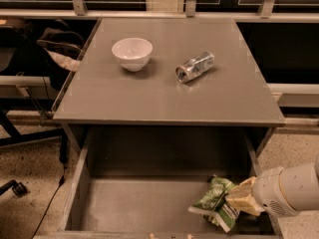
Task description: Place green jalapeno chip bag into top drawer
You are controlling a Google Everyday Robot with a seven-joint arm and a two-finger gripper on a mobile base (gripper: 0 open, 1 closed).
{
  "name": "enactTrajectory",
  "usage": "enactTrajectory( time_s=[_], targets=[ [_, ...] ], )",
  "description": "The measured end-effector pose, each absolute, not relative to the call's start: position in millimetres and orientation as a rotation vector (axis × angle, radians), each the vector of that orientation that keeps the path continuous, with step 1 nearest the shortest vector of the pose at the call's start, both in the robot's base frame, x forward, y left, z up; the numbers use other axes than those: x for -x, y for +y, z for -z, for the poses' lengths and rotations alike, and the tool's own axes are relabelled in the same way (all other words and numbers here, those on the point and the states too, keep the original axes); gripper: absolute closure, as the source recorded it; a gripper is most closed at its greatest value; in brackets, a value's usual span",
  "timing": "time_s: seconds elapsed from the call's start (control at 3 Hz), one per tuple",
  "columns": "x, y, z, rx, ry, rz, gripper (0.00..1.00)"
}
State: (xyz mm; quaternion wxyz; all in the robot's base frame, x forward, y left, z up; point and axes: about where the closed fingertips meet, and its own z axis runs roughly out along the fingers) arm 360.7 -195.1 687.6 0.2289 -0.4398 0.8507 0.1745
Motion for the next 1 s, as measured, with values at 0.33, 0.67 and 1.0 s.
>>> enactTrajectory(
  time_s=[0.33, 0.67, 1.0],
  targets=[
    [-360.6, -195.1, -687.6, 1.211, 2.342, -0.48, 0.5],
    [-360.6, -195.1, -687.6, 1.211, 2.342, -0.48, 0.27],
    [-360.6, -195.1, -687.6, 1.211, 2.342, -0.48, 0.0]
  ],
)
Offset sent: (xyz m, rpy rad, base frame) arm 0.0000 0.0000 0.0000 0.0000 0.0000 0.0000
